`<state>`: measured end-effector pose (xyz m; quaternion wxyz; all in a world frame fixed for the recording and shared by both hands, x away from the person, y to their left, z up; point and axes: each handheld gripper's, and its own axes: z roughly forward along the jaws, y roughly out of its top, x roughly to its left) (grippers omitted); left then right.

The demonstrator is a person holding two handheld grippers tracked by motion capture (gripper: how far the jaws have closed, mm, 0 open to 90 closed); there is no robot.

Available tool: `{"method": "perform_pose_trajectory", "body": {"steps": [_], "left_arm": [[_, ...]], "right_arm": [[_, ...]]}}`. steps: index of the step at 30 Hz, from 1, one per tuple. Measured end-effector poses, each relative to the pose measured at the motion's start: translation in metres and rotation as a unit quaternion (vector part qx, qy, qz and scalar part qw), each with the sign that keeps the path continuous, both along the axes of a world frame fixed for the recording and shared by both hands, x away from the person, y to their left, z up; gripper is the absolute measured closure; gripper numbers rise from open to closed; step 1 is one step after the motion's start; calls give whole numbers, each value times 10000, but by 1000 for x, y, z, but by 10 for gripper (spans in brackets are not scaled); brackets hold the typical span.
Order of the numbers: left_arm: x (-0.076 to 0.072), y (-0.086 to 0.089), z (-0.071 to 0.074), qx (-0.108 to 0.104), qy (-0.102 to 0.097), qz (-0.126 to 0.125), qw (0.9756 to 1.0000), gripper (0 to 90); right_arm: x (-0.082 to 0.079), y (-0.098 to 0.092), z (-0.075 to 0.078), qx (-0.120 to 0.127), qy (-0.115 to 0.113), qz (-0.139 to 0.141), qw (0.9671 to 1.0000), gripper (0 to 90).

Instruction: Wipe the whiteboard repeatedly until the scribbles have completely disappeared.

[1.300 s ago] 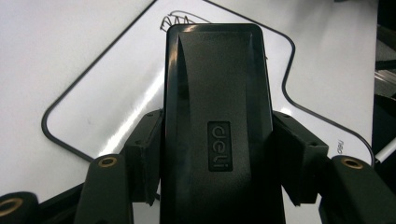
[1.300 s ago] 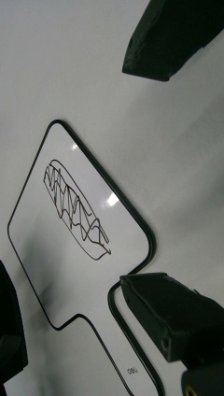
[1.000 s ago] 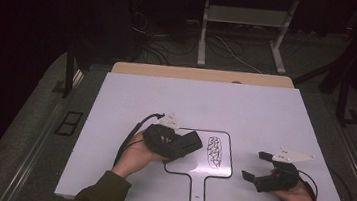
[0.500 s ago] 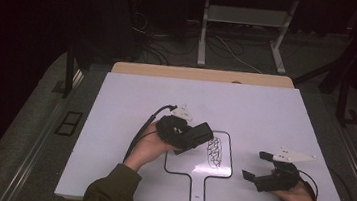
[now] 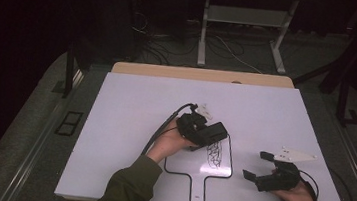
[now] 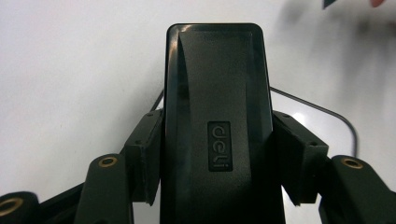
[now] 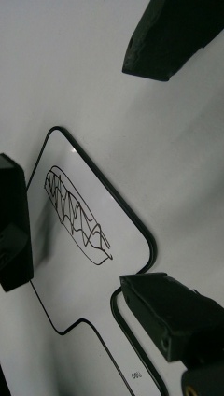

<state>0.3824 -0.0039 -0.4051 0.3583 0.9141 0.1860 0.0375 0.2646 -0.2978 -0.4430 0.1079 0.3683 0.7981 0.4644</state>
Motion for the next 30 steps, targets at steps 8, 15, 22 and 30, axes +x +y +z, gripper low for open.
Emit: {"method": "perform_pose_trajectory", "body": {"steps": [8,15,22,30], "left_arm": [[16,-12,-8,200,-32,65,9998,393],[24,-21,-13,314,-58,65,9995,393],[27,-30,-17,591,-193,26,9981,393],[29,-34,-23,771,-262,37,9967,393]], "right_arm": [[0,-1,0,7,-5,-8,10000,2],[0,-1,0,27,-4,-15,10000,3],[0,-1,0,36,-7,-20,10000,2],[0,-2,0,42,-21,-28,10000,2]]}}
